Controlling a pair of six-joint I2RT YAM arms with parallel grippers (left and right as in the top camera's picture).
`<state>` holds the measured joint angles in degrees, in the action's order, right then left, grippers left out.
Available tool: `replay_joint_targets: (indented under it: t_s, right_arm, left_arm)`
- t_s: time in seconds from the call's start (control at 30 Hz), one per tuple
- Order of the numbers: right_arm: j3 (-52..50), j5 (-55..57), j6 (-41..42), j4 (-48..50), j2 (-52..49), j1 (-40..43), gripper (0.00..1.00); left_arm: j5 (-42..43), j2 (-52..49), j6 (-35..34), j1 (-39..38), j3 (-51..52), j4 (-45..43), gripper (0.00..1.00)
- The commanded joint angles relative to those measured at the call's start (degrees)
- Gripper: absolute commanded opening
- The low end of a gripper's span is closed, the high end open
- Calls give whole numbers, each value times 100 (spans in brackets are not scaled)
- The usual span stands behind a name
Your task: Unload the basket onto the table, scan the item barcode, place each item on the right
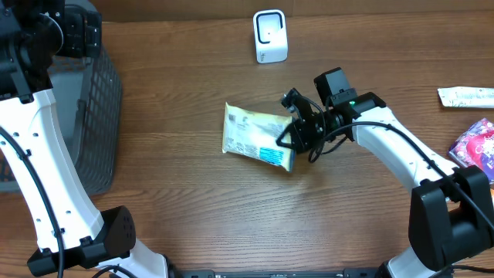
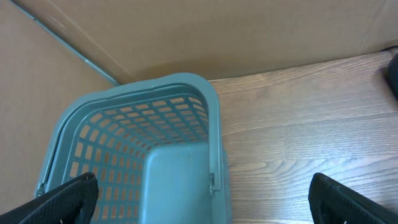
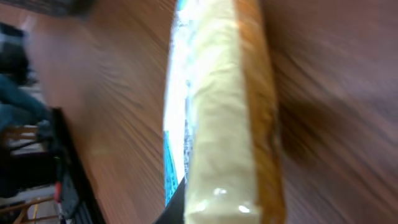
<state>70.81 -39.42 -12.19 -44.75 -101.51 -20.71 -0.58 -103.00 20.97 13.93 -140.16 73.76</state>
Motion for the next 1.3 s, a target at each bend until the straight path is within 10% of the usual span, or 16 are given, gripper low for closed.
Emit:
replay_joint_targets:
  t_s: [0.0, 0.1, 0.2, 0.23, 0.63, 1.27]
  right_arm:
    - [-9, 874, 37, -280, 72, 59, 4]
    - [-48, 852, 31, -249, 52, 59, 4]
    - [-197, 997, 15, -28, 11, 59, 96]
    - [-238, 1134, 15, -20, -4, 59, 100]
    - [2, 2326, -815, 629, -7, 59, 100]
    - [494, -83, -1231, 2214, -1419, 595, 100]
  left_arm:
    - [61, -50, -83, 31, 20, -24, 100]
    - [61, -50, -83, 31, 20, -24, 100]
    - [61, -50, -83, 31, 20, -24, 100]
    - [61, -50, -83, 31, 20, -24, 100]
    - [61, -50, -85, 31, 20, -24, 100]
    - [61, -50, -83, 31, 20, -24, 100]
